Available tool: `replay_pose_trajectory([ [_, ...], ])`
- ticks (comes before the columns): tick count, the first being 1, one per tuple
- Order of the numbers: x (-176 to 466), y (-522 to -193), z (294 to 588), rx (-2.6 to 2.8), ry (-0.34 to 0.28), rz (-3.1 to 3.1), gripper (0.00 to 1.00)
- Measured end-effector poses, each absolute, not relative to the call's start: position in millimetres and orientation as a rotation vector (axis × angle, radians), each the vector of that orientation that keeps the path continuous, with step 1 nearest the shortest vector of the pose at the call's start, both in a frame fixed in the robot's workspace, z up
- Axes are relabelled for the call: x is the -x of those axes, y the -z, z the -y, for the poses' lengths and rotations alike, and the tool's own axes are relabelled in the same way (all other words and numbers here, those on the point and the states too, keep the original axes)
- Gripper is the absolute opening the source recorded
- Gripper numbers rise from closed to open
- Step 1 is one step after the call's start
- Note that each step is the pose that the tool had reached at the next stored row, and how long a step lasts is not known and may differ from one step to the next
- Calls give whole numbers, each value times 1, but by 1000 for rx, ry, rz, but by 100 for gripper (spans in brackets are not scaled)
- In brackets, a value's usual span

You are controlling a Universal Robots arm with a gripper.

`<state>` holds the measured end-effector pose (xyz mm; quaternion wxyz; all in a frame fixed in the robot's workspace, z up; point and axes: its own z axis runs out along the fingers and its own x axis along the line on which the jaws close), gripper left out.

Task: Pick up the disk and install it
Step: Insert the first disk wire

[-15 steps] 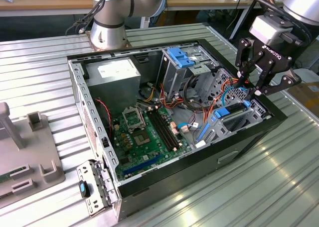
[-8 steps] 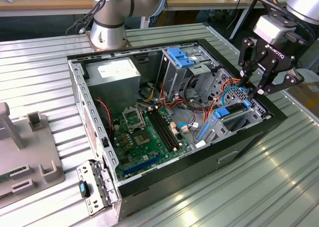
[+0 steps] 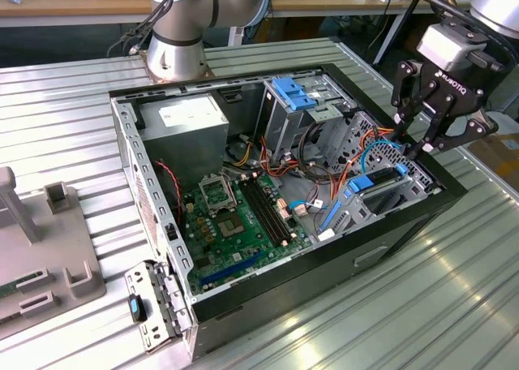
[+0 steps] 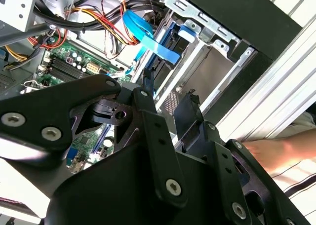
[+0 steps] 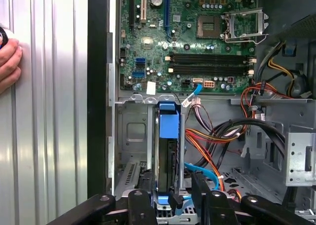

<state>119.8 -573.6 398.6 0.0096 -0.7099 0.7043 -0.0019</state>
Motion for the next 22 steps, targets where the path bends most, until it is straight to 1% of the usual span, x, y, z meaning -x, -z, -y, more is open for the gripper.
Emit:
replay_pose_trajectory([
  [7, -128, -399, 573, 2323, 4, -2086, 44],
  [16, -161, -399, 569, 2373, 4, -2030, 44],
  [22, -161, -398, 569, 2375, 3, -2027, 44],
])
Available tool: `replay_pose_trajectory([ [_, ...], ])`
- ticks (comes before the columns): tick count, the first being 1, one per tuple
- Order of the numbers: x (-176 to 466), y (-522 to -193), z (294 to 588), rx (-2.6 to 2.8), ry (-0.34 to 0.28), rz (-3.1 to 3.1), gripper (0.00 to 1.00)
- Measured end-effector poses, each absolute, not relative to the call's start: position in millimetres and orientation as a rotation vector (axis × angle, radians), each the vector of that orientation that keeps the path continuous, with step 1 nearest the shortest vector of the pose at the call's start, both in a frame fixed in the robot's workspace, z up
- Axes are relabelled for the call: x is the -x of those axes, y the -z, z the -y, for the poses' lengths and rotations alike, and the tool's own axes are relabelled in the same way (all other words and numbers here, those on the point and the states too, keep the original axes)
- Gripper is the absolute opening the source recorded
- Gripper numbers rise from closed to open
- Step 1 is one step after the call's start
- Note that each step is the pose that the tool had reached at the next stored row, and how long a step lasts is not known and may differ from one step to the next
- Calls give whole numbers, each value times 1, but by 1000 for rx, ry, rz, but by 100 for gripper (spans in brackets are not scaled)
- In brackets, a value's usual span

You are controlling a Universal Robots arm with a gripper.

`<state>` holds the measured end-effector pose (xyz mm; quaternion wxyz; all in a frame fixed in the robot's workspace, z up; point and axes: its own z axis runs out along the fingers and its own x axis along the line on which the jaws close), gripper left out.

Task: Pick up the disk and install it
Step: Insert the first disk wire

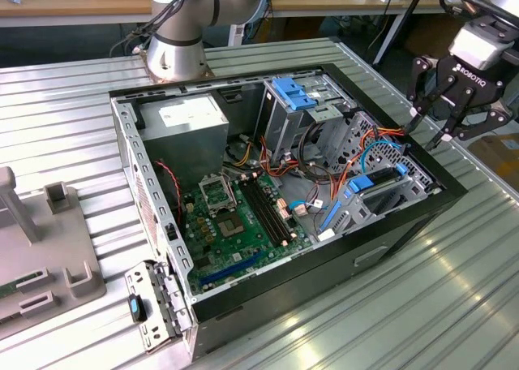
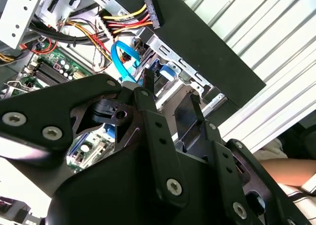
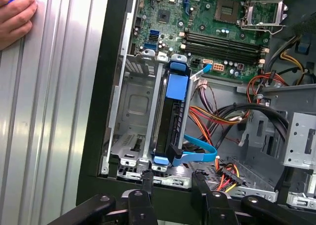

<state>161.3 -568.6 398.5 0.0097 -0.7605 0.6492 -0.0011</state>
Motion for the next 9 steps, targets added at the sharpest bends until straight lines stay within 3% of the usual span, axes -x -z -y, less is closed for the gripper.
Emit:
replay_pose_trajectory([
  [9, -162, -398, 567, 2394, 3, -2005, 44],
])
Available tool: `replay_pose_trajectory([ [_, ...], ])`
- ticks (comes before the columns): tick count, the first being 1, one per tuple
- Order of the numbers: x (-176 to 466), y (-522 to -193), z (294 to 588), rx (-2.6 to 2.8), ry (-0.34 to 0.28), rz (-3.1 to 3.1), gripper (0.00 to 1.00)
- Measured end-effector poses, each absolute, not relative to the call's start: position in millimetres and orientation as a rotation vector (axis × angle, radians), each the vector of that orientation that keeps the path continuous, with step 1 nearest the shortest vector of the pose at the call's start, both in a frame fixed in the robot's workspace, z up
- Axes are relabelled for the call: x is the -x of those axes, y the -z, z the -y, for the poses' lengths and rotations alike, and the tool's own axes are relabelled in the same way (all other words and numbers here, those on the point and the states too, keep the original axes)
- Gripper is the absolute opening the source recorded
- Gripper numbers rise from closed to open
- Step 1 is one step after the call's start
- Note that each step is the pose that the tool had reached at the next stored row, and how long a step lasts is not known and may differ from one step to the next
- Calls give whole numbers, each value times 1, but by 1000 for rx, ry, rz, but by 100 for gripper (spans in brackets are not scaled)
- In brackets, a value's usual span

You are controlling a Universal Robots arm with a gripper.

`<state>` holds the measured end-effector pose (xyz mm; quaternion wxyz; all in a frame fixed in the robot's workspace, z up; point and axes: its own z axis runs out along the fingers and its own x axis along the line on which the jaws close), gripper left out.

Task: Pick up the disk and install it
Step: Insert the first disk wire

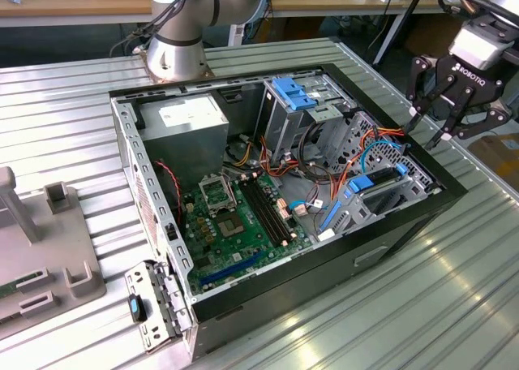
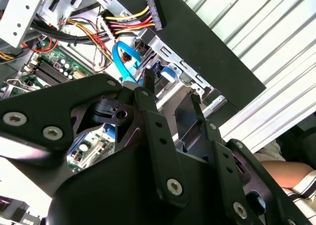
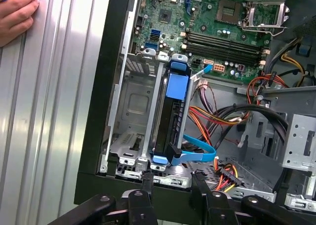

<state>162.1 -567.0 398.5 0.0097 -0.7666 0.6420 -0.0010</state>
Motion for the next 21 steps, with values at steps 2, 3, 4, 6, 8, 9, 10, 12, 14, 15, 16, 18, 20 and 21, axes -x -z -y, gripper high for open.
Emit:
replay_pose_trajectory([
  [2, -163, -399, 566, 2404, 3, -1992, 44],
  [3, -164, -398, 566, 2422, 3, -1970, 44],
  [4, -165, -398, 566, 2427, 3, -1964, 44],
  [6, -165, -398, 566, 2428, 3, -1963, 44],
  [8, -165, -398, 566, 2428, 3, -1963, 44],
  [9, -165, -398, 566, 2428, 3, -1963, 44],
  [10, -165, -398, 566, 2428, 3, -1963, 44],
  [12, -165, -398, 565, 2437, 3, -1952, 44],
  [14, -165, -398, 565, 2462, 2, -1920, 44],
  [15, -165, -398, 565, 2468, 2, -1912, 44],
  [16, -165, -398, 565, 2472, 2, -1907, 44],
  [18, -165, -398, 565, 2481, 2, -1896, 44],
  [20, -165, -398, 565, 2483, 2, -1893, 44],
  [21, -165, -398, 565, 2483, 2, -1893, 44],
])
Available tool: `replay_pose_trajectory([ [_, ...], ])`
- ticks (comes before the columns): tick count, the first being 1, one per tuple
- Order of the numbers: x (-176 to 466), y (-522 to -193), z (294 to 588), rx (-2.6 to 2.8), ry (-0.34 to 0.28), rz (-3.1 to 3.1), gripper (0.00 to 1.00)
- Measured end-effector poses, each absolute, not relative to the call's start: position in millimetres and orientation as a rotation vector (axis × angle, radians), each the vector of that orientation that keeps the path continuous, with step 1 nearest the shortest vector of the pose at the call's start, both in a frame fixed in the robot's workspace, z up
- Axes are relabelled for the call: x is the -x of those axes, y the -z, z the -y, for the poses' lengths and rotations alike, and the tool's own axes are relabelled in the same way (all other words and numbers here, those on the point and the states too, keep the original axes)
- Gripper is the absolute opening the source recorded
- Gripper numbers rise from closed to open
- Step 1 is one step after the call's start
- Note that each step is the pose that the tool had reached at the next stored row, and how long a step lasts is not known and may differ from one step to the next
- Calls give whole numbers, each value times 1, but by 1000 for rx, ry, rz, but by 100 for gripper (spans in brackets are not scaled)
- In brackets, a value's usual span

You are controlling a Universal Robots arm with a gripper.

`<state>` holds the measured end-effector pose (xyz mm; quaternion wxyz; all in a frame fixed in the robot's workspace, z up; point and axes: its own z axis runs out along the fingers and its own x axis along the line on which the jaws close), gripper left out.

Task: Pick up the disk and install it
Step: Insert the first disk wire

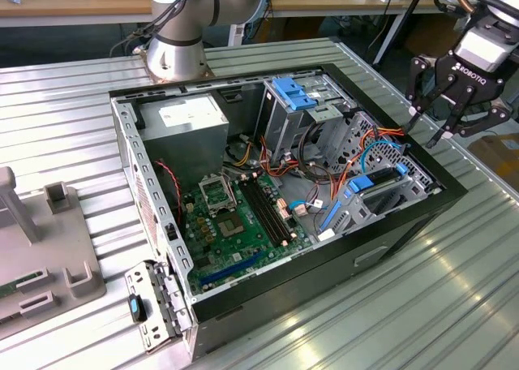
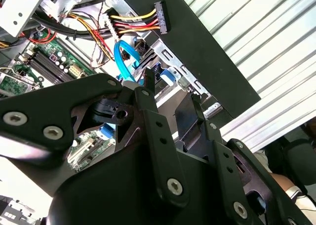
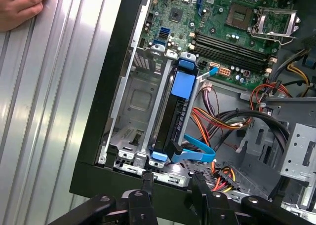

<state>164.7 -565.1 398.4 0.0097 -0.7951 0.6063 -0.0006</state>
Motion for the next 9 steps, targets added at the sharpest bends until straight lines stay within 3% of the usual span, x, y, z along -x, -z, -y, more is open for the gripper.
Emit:
replay_pose_trajectory([
  [9, -165, -398, 563, 2483, 2, -1893, 44],
])
